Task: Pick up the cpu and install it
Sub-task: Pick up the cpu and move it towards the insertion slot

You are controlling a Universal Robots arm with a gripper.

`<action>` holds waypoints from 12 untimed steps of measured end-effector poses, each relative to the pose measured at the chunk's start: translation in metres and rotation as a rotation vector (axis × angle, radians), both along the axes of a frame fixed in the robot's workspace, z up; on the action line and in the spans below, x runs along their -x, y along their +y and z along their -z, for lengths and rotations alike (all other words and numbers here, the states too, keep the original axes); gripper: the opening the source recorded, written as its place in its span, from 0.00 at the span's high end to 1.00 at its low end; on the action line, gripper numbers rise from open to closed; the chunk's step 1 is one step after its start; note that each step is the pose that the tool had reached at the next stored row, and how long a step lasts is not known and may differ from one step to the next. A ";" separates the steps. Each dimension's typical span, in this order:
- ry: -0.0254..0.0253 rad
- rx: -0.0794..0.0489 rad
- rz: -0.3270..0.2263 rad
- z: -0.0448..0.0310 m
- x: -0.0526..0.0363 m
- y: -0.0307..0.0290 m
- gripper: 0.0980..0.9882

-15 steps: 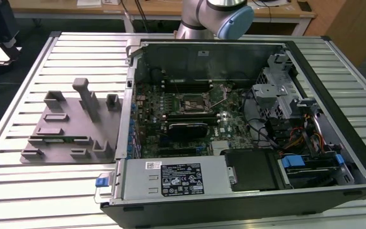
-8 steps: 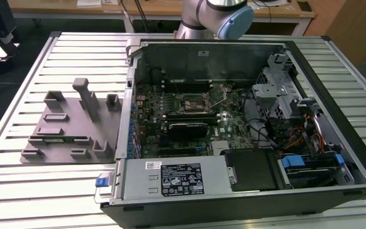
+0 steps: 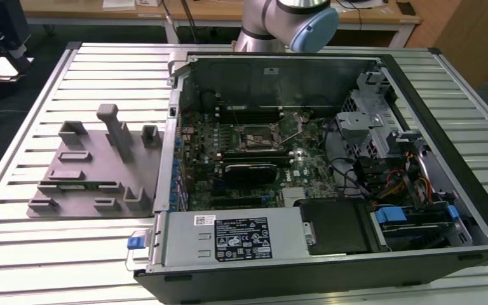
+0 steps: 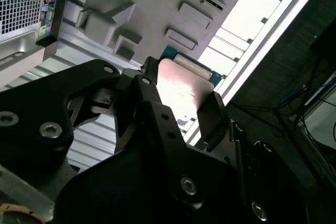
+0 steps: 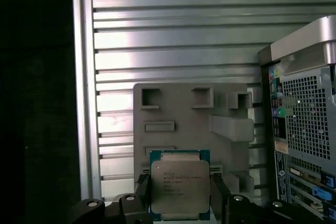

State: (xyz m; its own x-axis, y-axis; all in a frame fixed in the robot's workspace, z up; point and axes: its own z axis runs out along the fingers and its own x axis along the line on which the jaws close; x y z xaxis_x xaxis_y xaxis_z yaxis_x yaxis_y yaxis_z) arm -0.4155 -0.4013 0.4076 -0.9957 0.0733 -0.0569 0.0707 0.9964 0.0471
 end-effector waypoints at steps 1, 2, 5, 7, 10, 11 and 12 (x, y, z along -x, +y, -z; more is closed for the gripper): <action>0.0001 0.000 0.000 0.0000 -0.0022 0.0000 0.50; 0.0001 0.000 0.000 -0.0001 -0.0045 0.0000 0.50; 0.0000 0.000 0.000 0.0000 -0.0119 0.0000 0.50; 0.0000 0.000 0.000 0.0000 -0.0166 0.0000 0.50; 0.0001 0.000 0.000 0.0000 -0.0237 0.0000 0.50; 0.0000 0.000 0.000 0.0000 -0.0261 0.0000 0.50; 0.0001 0.000 0.000 0.0000 -0.0285 0.0000 0.50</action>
State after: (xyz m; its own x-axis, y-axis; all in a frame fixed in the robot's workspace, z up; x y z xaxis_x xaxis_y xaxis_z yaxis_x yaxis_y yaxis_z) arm -0.3870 -0.4013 0.4077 -0.9957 0.0733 -0.0568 0.0707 0.9964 0.0471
